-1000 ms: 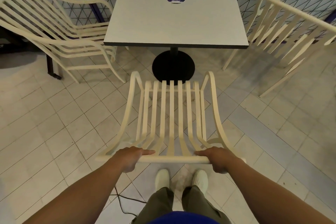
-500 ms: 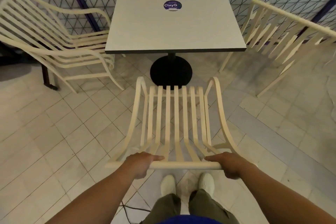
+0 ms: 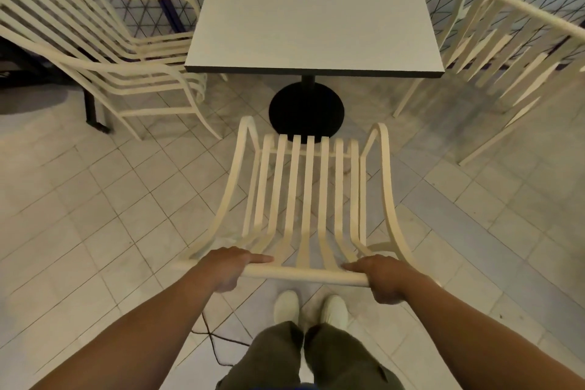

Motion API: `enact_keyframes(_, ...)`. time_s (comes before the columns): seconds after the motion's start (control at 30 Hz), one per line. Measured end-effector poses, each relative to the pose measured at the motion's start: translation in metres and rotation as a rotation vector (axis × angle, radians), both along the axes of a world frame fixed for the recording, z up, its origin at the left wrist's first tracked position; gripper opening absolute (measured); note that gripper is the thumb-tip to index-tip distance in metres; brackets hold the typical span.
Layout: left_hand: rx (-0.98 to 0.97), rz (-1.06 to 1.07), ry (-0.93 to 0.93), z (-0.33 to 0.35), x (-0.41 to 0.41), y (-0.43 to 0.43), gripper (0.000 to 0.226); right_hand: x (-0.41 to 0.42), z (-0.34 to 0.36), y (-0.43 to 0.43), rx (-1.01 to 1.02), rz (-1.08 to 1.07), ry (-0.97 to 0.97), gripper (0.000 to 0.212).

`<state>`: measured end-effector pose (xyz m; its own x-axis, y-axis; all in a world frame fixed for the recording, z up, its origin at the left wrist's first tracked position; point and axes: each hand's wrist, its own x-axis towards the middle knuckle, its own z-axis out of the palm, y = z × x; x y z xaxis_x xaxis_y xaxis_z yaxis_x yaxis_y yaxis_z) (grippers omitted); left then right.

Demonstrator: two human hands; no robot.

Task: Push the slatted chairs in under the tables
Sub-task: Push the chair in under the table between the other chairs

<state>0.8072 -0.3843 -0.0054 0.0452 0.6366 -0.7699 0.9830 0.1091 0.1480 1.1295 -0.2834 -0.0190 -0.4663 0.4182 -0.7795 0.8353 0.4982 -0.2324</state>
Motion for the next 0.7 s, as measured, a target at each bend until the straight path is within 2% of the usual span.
enact_keyframes(0.2,0.007,-0.009,0.001,0.002,0.003,-0.002,0.097,0.002,0.001,0.000,0.027,0.009,-0.004,0.082)
enact_keyframes(0.4,0.044,-0.032,-0.010,0.001,-0.001,-0.004,0.091,0.001,-0.006,0.000,0.045,-0.010,-0.063,0.056)
enact_keyframes(0.7,0.045,-0.029,0.008,0.001,-0.015,0.035,0.090,-0.012,-0.002,0.041,0.070,0.015,-0.050,0.055)
